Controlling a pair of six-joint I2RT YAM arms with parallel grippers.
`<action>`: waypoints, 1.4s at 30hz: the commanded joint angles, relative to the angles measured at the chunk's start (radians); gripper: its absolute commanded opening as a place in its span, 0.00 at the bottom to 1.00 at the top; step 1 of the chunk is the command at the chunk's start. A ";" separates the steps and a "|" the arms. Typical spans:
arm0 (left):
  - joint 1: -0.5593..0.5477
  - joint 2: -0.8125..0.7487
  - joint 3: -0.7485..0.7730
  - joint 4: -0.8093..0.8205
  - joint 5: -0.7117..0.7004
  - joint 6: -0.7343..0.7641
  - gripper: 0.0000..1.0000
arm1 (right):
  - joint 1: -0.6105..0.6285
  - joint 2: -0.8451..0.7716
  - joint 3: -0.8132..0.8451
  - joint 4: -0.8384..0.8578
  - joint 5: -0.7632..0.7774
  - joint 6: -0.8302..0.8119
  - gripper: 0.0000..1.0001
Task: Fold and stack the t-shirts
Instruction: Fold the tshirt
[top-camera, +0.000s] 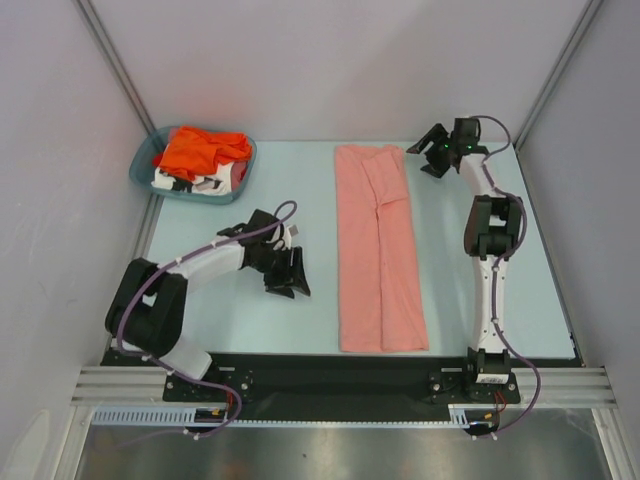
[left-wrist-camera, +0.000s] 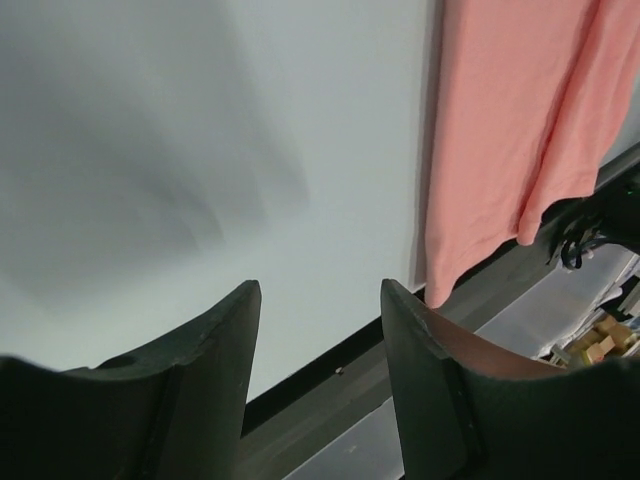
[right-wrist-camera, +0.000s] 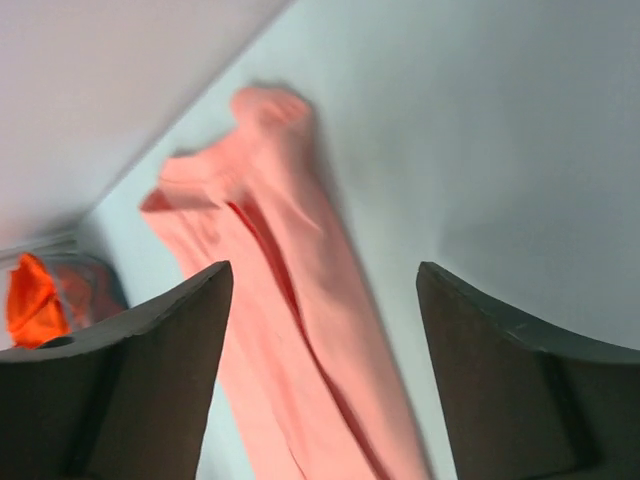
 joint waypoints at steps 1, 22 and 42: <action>-0.065 -0.128 -0.078 0.077 0.046 -0.110 0.57 | -0.090 -0.245 -0.029 -0.366 -0.013 -0.213 0.81; -0.233 -0.297 -0.242 0.203 -0.034 -0.397 0.53 | 0.043 -1.704 -1.661 -0.460 -0.136 -0.247 0.88; -0.445 0.015 -0.146 0.335 -0.029 -0.515 0.46 | 0.160 -1.862 -1.930 -0.574 0.031 -0.111 0.57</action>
